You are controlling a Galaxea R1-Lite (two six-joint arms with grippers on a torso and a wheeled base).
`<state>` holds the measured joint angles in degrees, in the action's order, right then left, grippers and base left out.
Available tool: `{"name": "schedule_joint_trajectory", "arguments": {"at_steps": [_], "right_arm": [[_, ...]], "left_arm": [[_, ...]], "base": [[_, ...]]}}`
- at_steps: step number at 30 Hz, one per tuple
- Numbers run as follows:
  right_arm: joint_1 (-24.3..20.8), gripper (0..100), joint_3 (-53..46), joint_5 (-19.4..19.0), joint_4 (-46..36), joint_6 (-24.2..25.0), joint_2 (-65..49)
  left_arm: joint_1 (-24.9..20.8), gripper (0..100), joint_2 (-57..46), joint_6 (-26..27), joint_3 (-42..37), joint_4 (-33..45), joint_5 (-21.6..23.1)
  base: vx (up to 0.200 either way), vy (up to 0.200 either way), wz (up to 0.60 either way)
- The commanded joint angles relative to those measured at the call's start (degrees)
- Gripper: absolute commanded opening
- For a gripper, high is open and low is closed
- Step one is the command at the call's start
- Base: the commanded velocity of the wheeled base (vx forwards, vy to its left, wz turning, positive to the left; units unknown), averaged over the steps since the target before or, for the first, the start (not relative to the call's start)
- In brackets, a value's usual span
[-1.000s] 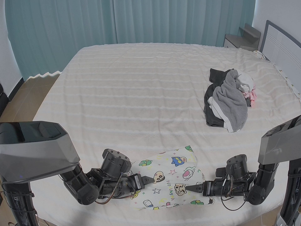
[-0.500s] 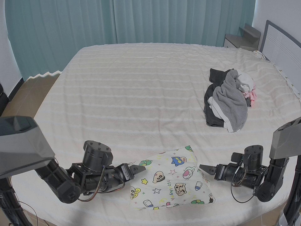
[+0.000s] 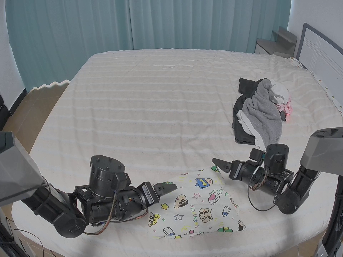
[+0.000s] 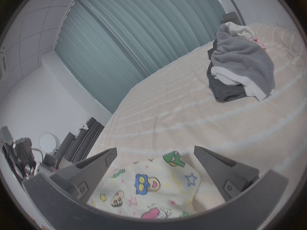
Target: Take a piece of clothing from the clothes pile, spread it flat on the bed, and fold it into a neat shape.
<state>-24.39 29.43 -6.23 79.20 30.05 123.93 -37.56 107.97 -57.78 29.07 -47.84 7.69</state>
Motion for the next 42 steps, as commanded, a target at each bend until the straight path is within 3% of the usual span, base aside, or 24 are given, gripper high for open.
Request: {"name": "schedule_joint_trajectory", "arguments": {"at_steps": [1, 6, 18, 30, 33, 36, 37, 42], "right_arm": [[-2.7, 100, 9.9, -0.1, -7.2, 3.8, 2.5], [-3.3, 100, 14.3, 0.1, -12.9, 7.7, 6.1], [-4.0, 100, 14.9, 1.5, -13.0, 7.7, 10.5], [-1.8, 100, 15.0, 4.4, -12.6, 7.6, 10.5], [-0.3, 100, 12.4, 4.8, -12.6, 7.8, 5.5], [0.0, 100, 11.5, 4.8, -12.6, 7.8, 4.0], [0.8, 100, 6.2, 4.8, -12.6, 7.7, -3.8], [0.7, 100, -4.8, 7.4, -13.3, 6.2, -19.9]], "left_arm": [[-3.6, 100, 5.1, -2.4, -1.1, -0.2, 0.4], [-3.1, 100, 9.8, -3.8, -1.3, -2.3, -0.8], [-5.7, 100, 14.2, -5.6, -0.6, 0.6, -3.2], [-5.8, 100, 9.1, -5.3, 0.0, 3.1, -3.2], [-4.3, 100, 0.4, -2.3, -1.1, 3.4, -3.3], [-4.0, 100, -1.2, -1.5, -1.6, 3.4, -3.3], [-2.4, 100, -8.0, 2.6, -3.8, 3.5, -4.7], [-0.5, 100, -16.7, 7.2, -5.1, 5.9, -14.7]], "base": [[0.0, 0.0, 0.0], [0.0, 0.0, 0.0], [0.0, 0.0, 0.0], [0.0, 0.0, 0.0], [0.0, 0.0, 0.0], [0.0, 0.0, 0.0], [0.0, 0.0, 0.0], [0.0, 0.0, 0.0]]}}
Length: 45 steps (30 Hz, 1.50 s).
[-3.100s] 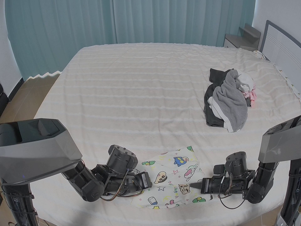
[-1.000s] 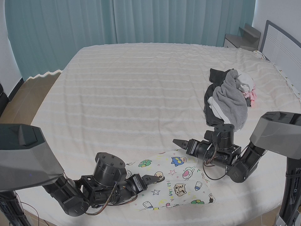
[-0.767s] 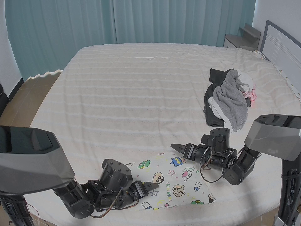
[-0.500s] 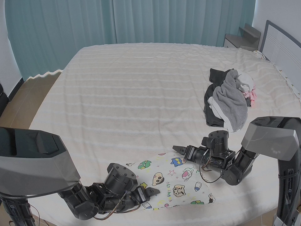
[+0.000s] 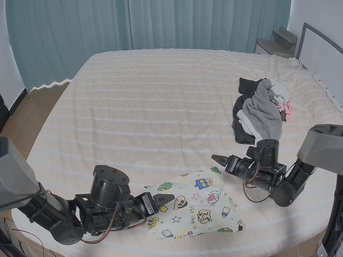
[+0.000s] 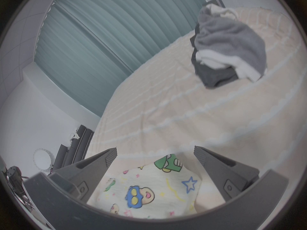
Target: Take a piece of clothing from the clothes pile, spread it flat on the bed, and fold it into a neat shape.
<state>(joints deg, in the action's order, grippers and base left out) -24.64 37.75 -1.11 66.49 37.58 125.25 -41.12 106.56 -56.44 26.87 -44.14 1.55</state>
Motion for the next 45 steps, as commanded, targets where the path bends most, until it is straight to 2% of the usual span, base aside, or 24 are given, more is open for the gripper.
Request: {"name": "schedule_joint_trajectory", "arguments": {"at_steps": [1, 4, 5, 6, 7, 10, 14, 17, 18, 21, 24, 26, 29, 31, 32, 33, 34, 35, 36, 37, 39, 41, 43, 45], "right_arm": [[0.8, 100, -15.3, 3.5, -0.8, -2.0, -24.6], [1.1, 100, -20.3, 8.3, -2.5, -5.2, -33.3], [1.1, 100, -20.3, 8.3, -2.5, -5.2, -33.3], [1.0, 100, -22.8, 12.4, -4.3, -6.6, -39.2], [0.9, 100, -24.0, 14.1, -5.4, -6.9, -42.5], [0.7, 100, -27.0, 17.2, -10.2, -7.9, -52.3], [1.4, 100, -27.5, 20.7, -22.1, -8.8, -66.1], [1.2, 100, -26.9, 24.8, -32.8, -8.8, -76.0], [1.1, 100, -26.9, 25.3, -34.2, -8.8, -77.6], [1.4, 100, -26.7, 27.0, -44.6, -8.9, -87.8], [4.3, 100, -27.6, 29.3, -52.0, -11.7, -96.9], [5.7, 100, -28.7, 29.6, -53.8, -13.7, -100.0], [10.0, 100, -30.3, 29.0, -54.9, -18.2, -105.3], [13.2, 100, -30.3, 28.4, -54.9, -21.1, -106.5], [13.2, 100, -30.3, 28.4, -54.9, -21.1, -106.5], [16.7, 100, -30.6, 27.3, -55.0, -24.4, -108.7], [16.9, 100, -30.7, 27.2, -55.0, -24.6, -108.9], [19.2, 100, -32.7, 24.5, -54.9, -27.6, -113.2], [19.5, 100, -33.2, 23.7, -54.9, -28.0, -114.1], [20.6, 100, -35.1, 18.4, -55.1, -30.5, -119.1], [23.7, 100, -37.7, 11.6, -55.3, -31.6, -122.9], [25.1, 100, -37.8, 5.3, -58.5, -32.0, -125.2], [24.8, 100, -37.8, 3.1, -60.9, -31.8, -125.2], [24.8, 100, -37.7, 1.8, -62.4, -31.3, -125.2]], "left_arm": [[3.1, 100, -17.7, 6.2, -3.0, 3.4, -11.0], [2.2, 100, -26.4, 6.2, -3.0, 9.6, -15.9], [2.2, 100, -26.4, 6.2, -3.0, 9.6, -15.9], [2.2, 100, -32.6, 6.1, -2.9, 15.8, -18.9], [2.8, 100, -35.4, 6.0, -2.9, 19.2, -20.2], [8.0, 100, -43.4, 4.1, -3.0, 25.9, -21.8], [12.6, 100, -55.9, 4.1, -2.6, 33.5, -24.5], [17.0, 100, -62.8, 6.2, -3.0, 39.2, -28.6], [18.0, 100, -63.8, 6.5, -3.0, 39.9, -29.0], [25.4, 100, -73.5, 8.4, -3.0, 44.5, -29.4], [33.0, 100, -84.9, 14.6, -3.5, 51.3, -29.2], [35.8, 100, -89.8, 18.4, -4.2, 54.6, -29.1], [39.5, 100, -98.6, 26.5, -5.8, 58.0, -29.0], [40.4, 100, -100.8, 29.0, -6.2, 58.2, -29.0], [40.4, 100, -100.8, 29.0, -6.2, 58.2, -29.0], [41.5, 100, -102.9, 32.4, -7.5, 58.2, -29.1], [41.6, 100, -103.1, 32.7, -7.7, 58.2, -29.1], [41.5, 100, -105.5, 36.5, -10.4, 57.1, -30.4], [41.5, 100, -105.9, 37.1, -10.9, 56.8, -30.7], [41.3, 100, -105.9, 38.2, -13.3, 53.7, -32.3], [41.3, 100, -105.9, 39.6, -17.6, 49.1, -32.0], [41.3, 100, -105.9, 44.0, -22.9, 44.1, -29.7], [41.3, 100, -105.9, 47.7, -26.9, 40.0, -25.5], [41.3, 100, -105.9, 47.7, -26.5, 41.3, -20.4]], "base": [[0.0, 0.0, 0.0], [0.0, 0.0, 0.0], [0.0, 0.0, 0.0], [0.0, 0.0, 0.0], [0.0, 0.0, 0.0], [0.0, 0.0, 0.0], [0.0, 0.0, 0.0], [0.0, 0.0, 0.0], [0.0, 0.0, 0.0], [0.0, 0.0, 0.0], [0.0, 0.0, 0.0], [0.0, 0.0, 0.0], [0.0, 0.0, 0.0], [0.0, 0.0, 0.0], [0.0, 0.0, 0.0], [0.0, 0.0, 0.0], [0.0, 0.0, 0.0], [0.0, 0.0, 0.0], [0.0, 0.0, 0.0], [0.0, 0.0, 0.0], [0.0, 0.0, 0.0], [0.0, 0.0, 0.0], [0.0, 0.0, 0.0], [0.0, 0.0, 0.0]]}}
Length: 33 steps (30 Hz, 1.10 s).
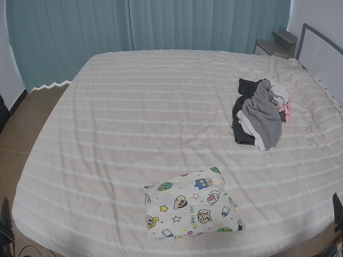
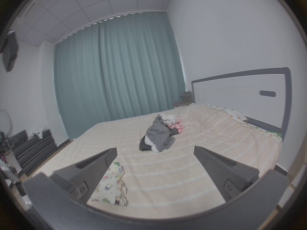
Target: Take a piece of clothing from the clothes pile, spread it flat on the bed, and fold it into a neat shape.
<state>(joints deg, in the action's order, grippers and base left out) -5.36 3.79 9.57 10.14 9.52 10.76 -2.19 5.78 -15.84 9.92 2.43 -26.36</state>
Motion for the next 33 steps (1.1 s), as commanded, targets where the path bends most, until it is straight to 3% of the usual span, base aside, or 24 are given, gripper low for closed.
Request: {"name": "schedule_joint_trajectory", "arguments": {"at_steps": [1, 5, 8, 12, 13, 14, 22, 25, 33], "right_arm": [[5.5, 100, -3.6, -10.5, -6.3, -2.9, -10.7], [5.5, 100, -3.5, -18.3, -6.8, -3.1, -10.6], [5.5, 100, -3.4, -19.6, -7.2, -4.7, -10.6], [5.6, 100, -3.3, -16.9, -7.9, -5.7, -10.6], [5.6, 100, -3.2, -13.3, -7.9, -6.6, -10.6], [5.6, 100, -3.2, -12.5, -7.7, -6.5, -10.6], [5.6, 100, -3.1, -11.2, -8.3, -6.7, -10.6], [5.5, 100, -3.8, -11.9, -8.6, -14.3, -10.5], [5.5, 100, -3.8, -11.6, -9.7, -11.9, -10.8]], "left_arm": [[2.4, 100, -5.2, 7.3, -9.7, -5.0, 9.3], [2.4, 100, -5.1, 7.6, -9.5, -4.0, 19.5], [2.4, 100, -5.1, 8.5, -9.3, -3.2, 21.0], [2.4, 100, -5.1, 9.3, -9.5, -3.6, 20.9], [2.4, 100, -5.2, 9.6, -9.6, -3.6, 20.6], [2.4, 100, -5.2, 9.6, -9.6, -3.6, 20.6], [2.4, 100, -5.2, 11.4, -9.6, -3.4, 21.4], [2.4, 100, -5.2, 11.4, -9.6, -3.4, 21.4], [2.4, 100, -5.2, 11.3, -9.6, -3.3, 21.4]], "base": [[0.0, 0.0, 0.0], [0.0, 0.0, 0.0], [0.0, 0.0, 0.0], [0.0, 0.0, 0.0], [0.0, 0.0, 0.0], [0.0, 0.0, 0.0], [0.0, 0.0, 0.0], [0.0, 0.0, 0.0], [0.0, 0.0, 0.0]]}}
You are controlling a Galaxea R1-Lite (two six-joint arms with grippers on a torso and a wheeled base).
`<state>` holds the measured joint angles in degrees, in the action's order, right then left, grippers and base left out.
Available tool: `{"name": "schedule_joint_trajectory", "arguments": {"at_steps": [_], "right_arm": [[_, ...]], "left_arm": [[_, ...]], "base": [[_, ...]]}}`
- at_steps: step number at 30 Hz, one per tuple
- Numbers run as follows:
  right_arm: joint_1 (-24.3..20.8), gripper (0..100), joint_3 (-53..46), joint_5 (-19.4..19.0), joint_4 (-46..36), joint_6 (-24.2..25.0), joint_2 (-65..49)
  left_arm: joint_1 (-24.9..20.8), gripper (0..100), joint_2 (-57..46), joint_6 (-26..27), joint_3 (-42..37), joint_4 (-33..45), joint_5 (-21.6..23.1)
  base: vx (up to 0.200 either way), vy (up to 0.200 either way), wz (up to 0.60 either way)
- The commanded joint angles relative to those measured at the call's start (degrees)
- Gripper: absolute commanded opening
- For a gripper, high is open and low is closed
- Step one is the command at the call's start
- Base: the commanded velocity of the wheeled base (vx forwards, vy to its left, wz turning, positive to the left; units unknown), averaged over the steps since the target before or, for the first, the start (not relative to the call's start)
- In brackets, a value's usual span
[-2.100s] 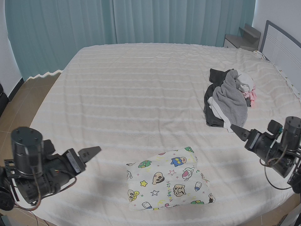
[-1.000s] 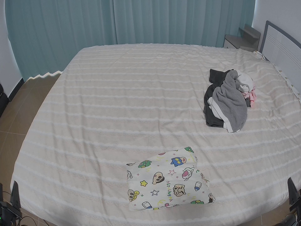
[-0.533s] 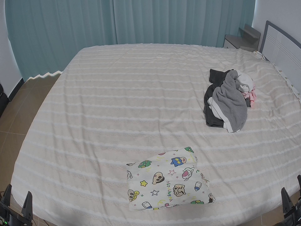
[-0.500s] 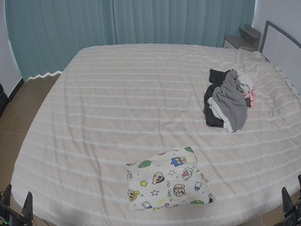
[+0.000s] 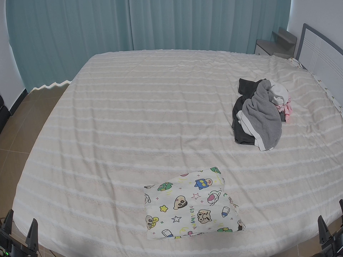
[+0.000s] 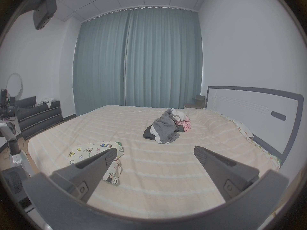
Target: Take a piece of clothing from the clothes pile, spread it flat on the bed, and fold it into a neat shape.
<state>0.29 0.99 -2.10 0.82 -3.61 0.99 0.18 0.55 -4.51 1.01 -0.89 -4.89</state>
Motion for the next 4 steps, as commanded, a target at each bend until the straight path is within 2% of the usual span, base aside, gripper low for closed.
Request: {"name": "schedule_joint_trajectory", "arguments": {"at_steps": [1, 4], "right_arm": [[-0.1, 100, -1.0, 0.1, -0.4, 1.2, -0.9], [-0.1, 100, -1.0, 0.2, -0.4, 1.8, -0.9]], "left_arm": [[0.0, 100, 0.1, -0.1, -0.7, 0.0, 0.0], [0.0, 100, 0.1, -0.1, -0.7, 0.0, 0.0]], "base": [[0.0, 0.0, 0.0], [0.0, 0.0, 0.0]]}}
